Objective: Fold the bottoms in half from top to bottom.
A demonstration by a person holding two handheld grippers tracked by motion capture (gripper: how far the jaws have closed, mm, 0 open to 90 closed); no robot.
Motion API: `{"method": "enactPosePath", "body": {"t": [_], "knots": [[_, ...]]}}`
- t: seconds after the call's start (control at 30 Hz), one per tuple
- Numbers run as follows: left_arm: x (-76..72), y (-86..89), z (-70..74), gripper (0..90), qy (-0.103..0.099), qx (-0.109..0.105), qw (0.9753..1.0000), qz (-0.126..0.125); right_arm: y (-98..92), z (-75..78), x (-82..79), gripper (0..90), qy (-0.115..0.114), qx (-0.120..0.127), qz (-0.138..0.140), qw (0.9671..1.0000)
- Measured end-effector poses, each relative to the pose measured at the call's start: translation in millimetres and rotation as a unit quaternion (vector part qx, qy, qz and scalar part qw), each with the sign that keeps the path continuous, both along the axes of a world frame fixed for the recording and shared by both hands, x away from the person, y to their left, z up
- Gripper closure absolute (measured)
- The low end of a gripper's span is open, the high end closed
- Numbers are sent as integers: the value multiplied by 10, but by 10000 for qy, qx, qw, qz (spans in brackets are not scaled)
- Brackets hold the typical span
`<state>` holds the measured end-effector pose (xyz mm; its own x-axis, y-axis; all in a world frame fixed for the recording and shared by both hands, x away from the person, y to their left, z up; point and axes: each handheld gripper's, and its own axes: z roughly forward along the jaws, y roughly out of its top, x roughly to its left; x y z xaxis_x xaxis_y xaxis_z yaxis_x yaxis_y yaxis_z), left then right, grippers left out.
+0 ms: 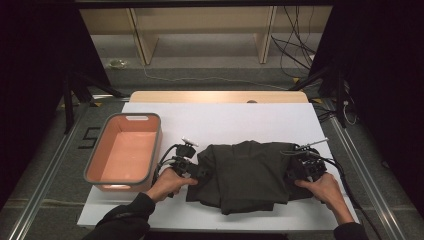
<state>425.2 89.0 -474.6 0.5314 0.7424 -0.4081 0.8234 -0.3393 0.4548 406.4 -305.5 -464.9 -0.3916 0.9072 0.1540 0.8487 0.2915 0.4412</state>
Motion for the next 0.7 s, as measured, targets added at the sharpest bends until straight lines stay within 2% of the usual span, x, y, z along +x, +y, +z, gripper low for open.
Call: {"method": "enactPosePath", "body": {"t": [0.13,0.2,0.3,0.37,0.4,0.5,0.6,0.7], "knots": [[6,-53,-18,218,30,-32,9999,-91,-8,-12,27,232,-23,42,83,10000],[7,-78,-26,226,78,-125,9999,-52,-5,-17,40,228,-42,55,104,9999],[0,-115,-24,251,42,-99,9999,-125,-2,-19,37,263,-67,107,143,9998],[-9,-125,-26,318,7,-112,9998,-146,-2,-9,20,377,-30,288,197,9994],[-8,-122,-23,347,30,-148,9997,-173,7,-9,9,405,16,404,192,9990],[-11,-125,-24,493,57,-330,9993,-165,24,-6,-17,468,71,461,172,9988],[-20,-144,-12,643,6,-319,9992,-256,35,-3,-29,543,106,476,118,9987],[-22,-148,-7,724,23,-439,9988,-209,42,2,-44,657,119,570,63,9983]]}}
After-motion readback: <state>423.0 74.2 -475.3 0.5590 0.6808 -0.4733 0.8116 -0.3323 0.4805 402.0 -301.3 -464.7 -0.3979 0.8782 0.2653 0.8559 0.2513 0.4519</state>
